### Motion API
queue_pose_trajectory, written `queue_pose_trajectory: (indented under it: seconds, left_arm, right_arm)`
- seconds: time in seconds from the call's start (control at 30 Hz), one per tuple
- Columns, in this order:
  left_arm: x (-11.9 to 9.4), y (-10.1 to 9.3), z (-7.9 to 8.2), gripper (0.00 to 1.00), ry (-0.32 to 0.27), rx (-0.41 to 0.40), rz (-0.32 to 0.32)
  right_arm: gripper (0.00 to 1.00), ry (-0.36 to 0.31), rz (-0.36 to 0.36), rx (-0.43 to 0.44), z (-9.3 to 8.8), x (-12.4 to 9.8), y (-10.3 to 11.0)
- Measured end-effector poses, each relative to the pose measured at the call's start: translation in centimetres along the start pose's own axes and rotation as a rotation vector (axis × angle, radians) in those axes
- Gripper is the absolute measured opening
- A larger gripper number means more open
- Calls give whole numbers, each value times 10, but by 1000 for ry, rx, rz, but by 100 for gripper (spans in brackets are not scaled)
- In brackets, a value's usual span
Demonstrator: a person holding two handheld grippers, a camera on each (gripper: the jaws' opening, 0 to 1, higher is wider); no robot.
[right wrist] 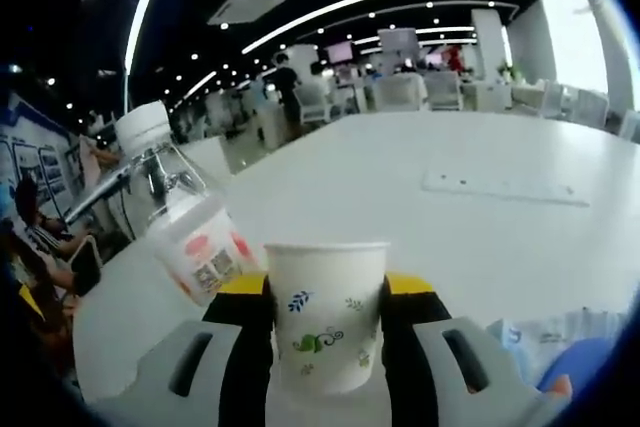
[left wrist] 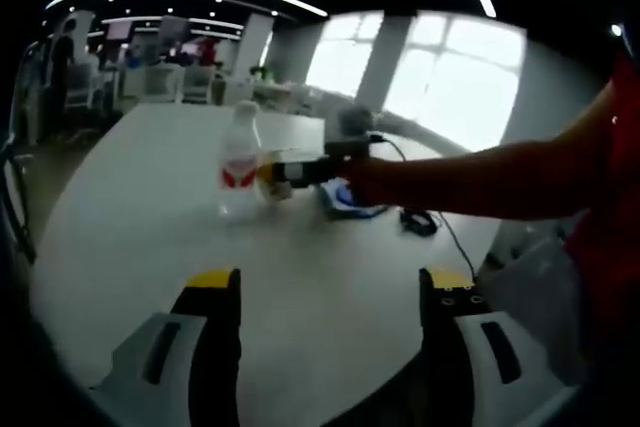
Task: Arrange the tabletop items into an orderly group along one side of the table until the central work area is clear of visible clutter.
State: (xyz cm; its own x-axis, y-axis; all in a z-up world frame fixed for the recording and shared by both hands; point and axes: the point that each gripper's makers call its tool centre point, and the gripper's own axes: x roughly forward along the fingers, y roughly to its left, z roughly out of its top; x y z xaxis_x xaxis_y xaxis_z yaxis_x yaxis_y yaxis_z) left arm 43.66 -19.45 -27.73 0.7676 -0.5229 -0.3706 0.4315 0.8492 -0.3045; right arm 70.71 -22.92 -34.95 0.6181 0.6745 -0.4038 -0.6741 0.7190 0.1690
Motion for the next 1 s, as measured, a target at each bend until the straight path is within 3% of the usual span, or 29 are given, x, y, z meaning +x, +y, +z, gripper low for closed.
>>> queue_pose_trajectory:
  seconds: [0.83, 1.0]
  left_arm:
    - [1, -3, -2, 69, 14, 18, -11]
    - [1, -3, -3, 68, 18, 20, -12]
  right_arm:
    - [43, -19, 11, -14, -11, -17, 7]
    - [42, -39, 22, -7, -4, -17, 8]
